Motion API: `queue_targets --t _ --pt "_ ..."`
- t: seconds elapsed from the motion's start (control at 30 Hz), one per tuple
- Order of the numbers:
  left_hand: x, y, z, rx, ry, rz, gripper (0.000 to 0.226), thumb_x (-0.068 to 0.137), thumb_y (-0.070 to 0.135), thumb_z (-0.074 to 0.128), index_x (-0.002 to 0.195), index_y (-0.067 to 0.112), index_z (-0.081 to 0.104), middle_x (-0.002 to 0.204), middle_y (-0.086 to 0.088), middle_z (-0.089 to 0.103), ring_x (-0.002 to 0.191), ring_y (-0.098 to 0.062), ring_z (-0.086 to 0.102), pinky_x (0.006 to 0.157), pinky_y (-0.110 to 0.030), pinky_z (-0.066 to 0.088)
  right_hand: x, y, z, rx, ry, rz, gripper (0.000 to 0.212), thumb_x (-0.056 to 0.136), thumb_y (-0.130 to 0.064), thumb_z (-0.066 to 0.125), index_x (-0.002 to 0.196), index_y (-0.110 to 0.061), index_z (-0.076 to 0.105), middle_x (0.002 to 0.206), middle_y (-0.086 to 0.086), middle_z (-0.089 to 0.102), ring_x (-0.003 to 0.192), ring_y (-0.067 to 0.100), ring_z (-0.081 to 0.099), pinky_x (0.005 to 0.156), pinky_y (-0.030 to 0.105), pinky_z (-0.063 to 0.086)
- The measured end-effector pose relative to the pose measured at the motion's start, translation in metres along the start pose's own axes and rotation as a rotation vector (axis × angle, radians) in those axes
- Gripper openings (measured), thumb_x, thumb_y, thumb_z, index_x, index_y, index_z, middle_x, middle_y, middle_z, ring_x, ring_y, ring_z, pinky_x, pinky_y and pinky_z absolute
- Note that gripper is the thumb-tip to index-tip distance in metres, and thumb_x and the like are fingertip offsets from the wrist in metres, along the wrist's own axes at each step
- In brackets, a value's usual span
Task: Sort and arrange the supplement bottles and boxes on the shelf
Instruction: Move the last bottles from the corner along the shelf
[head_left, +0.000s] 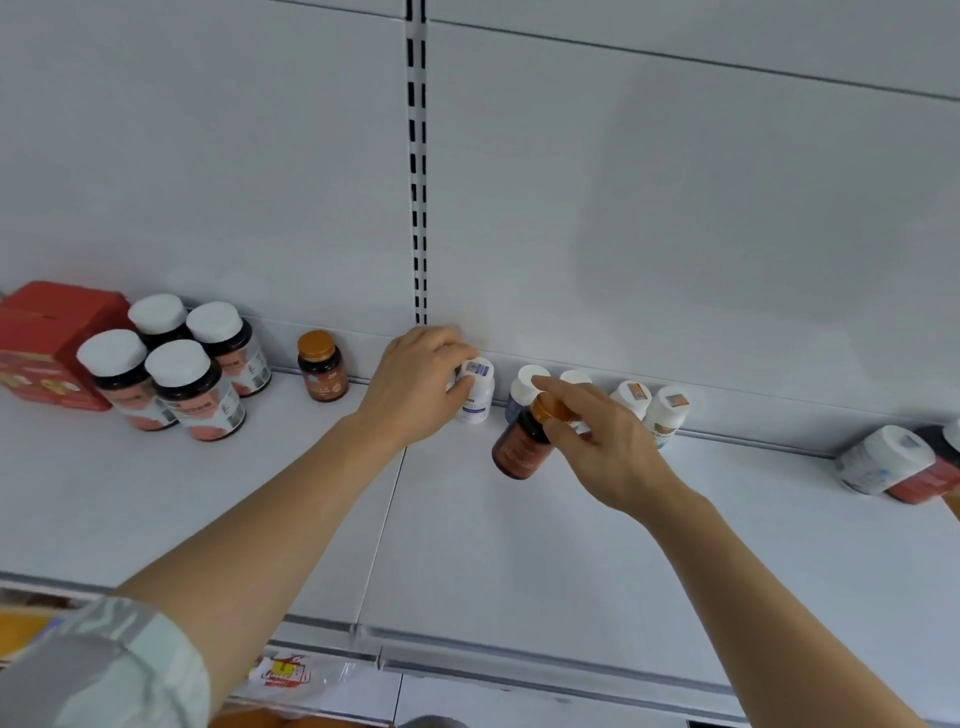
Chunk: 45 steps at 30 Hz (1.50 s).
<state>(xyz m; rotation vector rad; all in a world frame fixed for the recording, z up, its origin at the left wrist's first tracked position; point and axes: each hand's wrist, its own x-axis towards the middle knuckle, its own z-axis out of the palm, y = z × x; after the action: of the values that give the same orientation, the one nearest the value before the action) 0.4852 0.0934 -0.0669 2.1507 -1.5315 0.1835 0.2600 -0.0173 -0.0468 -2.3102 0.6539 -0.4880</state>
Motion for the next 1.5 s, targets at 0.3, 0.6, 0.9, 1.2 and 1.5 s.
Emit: queue_targets --t 0.3,0.6,0.9,1.2,1.5 --pt "-0.037 -0.016 -0.034 -0.056 0.062 -0.091 0.033 0.086 0.03 0.055 0.111 0.015 0.071 0.11 -0.002 0.067 0.104 -0.025 0.06 0.087 -0.041 0.05 0.03 -0.029 0.017 -0.086 -0.03 -0.023 0.023 0.085 -0.048 0.067 0.105 -0.036 0.067 0.09 -0.014 0.057 0.083 0.004 0.057 0.065 0.009 0.037" --pt "-0.051 -0.064 -0.074 -0.037 0.126 -0.121 0.027 0.086 0.026 0.062 0.108 0.012 0.071 0.105 -0.002 0.068 0.099 -0.026 0.061 0.087 -0.038 0.05 0.068 -0.077 0.057 -0.118 -0.026 -0.086 0.029 0.079 -0.042 0.076 0.105 -0.03 0.072 0.096 -0.011 0.059 0.081 0.006 0.057 0.069 0.012 0.041" --pt "-0.044 -0.136 -0.112 0.03 -0.015 -0.071 0.033 0.09 0.03 0.062 0.12 0.017 0.065 0.115 -0.001 0.066 0.109 -0.026 0.059 0.092 -0.04 0.048 0.112 -0.119 0.12 -0.279 -0.011 -0.078 0.034 0.085 -0.029 0.072 0.119 -0.027 0.069 0.111 -0.003 0.062 0.096 0.02 0.061 0.078 0.026 0.046" --pt "-0.041 -0.166 -0.115 0.017 -0.095 0.054 0.042 0.09 0.035 0.06 0.129 0.02 0.059 0.119 0.001 0.059 0.113 -0.023 0.054 0.094 -0.041 0.045 0.125 -0.121 0.158 -0.489 0.015 -0.089 0.028 0.091 -0.018 0.058 0.118 -0.016 0.062 0.108 0.006 0.064 0.091 0.031 0.062 0.073 0.039 0.052" --pt "-0.041 -0.174 -0.115 -0.012 -0.1 0.09 0.039 0.09 0.032 0.06 0.127 0.018 0.061 0.121 0.0 0.059 0.116 -0.024 0.053 0.096 -0.039 0.044 0.118 -0.12 0.179 -0.47 0.165 -0.187 0.015 0.079 -0.004 0.073 0.093 -0.009 0.074 0.096 0.009 0.067 0.069 0.034 0.064 0.052 0.029 0.046"
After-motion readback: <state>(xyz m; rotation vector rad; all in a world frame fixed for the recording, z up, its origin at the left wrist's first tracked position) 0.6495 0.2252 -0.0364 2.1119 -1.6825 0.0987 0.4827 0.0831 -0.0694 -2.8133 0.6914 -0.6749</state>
